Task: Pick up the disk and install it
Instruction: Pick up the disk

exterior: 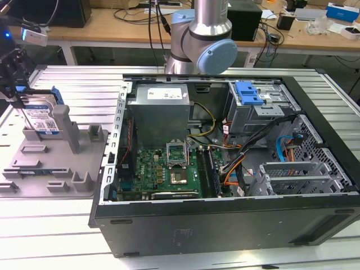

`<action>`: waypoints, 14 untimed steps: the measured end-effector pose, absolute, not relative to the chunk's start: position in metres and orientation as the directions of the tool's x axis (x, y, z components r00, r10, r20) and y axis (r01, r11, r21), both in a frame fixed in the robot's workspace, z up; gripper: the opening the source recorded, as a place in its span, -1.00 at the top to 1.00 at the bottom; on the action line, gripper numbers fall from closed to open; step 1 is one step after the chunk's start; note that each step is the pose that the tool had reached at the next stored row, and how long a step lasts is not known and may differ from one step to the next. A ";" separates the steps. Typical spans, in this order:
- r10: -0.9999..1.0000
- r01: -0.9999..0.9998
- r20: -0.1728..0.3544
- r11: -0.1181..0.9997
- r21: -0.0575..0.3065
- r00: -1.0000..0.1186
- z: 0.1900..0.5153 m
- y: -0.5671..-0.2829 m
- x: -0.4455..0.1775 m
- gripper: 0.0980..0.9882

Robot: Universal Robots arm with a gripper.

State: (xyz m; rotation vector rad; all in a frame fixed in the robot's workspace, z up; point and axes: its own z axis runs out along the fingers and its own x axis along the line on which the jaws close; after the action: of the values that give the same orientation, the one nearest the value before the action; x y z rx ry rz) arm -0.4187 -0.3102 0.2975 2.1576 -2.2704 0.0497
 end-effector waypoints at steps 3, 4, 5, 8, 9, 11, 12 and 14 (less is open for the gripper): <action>-0.998 -0.999 0.029 0.051 -0.017 -0.051 0.297 -0.310 -0.419 0.09; -0.998 -0.999 0.029 0.051 -0.017 -0.051 0.297 -0.310 -0.419 0.09; -0.998 -0.999 0.028 0.051 -0.017 -0.051 0.297 -0.310 -0.419 0.09; -0.998 -0.999 0.028 0.051 -0.017 -0.051 0.297 -0.310 -0.419 0.29; -0.998 -0.999 0.029 0.051 -0.017 -0.051 0.297 -0.310 -0.419 0.29; -0.998 -0.999 0.028 0.051 -0.017 -0.051 0.297 -0.310 -0.419 0.29; -0.998 -0.999 0.029 0.051 -0.017 -0.051 0.297 -0.310 -0.419 0.29; -0.998 -0.999 0.028 0.051 -0.017 -0.051 0.297 -0.310 -0.419 0.31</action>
State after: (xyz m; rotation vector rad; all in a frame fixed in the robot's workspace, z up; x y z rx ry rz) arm -0.4187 -0.3102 0.2972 2.1575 -2.2704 0.0496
